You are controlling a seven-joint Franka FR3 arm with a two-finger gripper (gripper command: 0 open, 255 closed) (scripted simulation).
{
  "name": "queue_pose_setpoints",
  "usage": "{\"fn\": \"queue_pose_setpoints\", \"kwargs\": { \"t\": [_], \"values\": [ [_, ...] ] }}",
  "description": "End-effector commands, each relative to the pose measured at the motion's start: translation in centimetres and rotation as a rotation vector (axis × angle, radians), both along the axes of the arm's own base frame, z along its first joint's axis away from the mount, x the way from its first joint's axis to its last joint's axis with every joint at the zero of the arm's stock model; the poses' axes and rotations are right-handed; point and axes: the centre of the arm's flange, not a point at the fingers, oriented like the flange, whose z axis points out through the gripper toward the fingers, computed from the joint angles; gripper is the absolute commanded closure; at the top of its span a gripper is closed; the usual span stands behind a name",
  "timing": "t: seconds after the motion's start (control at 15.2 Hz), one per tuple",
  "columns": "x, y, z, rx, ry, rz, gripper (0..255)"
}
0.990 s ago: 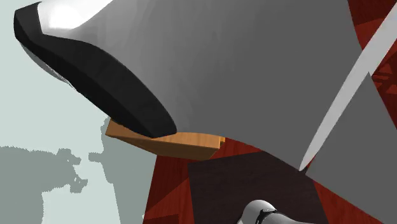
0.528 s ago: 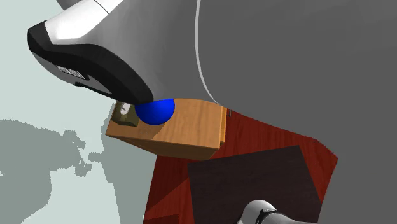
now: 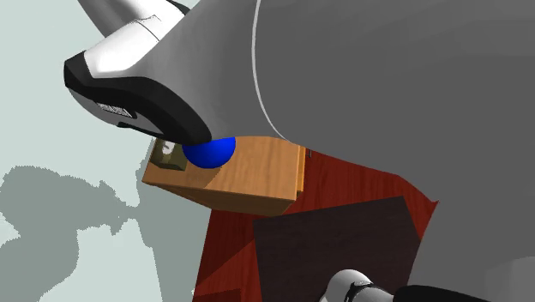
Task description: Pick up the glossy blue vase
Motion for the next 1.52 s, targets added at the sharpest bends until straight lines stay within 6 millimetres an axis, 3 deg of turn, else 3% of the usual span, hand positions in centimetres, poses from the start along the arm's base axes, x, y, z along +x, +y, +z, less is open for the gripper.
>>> {"fn": "queue_pose_setpoints", "kwargs": {
  "t": [0.0,0.46,1.45],
  "values": [
    [0.0,0.0,0.0,0.000,0.000,0.000,255],
    [0.1,0.0,-0.1,0.000,0.000,0.000,255],
    [0.1,0.0,7.8,0.000,0.000,0.000,255]
  ]
}}
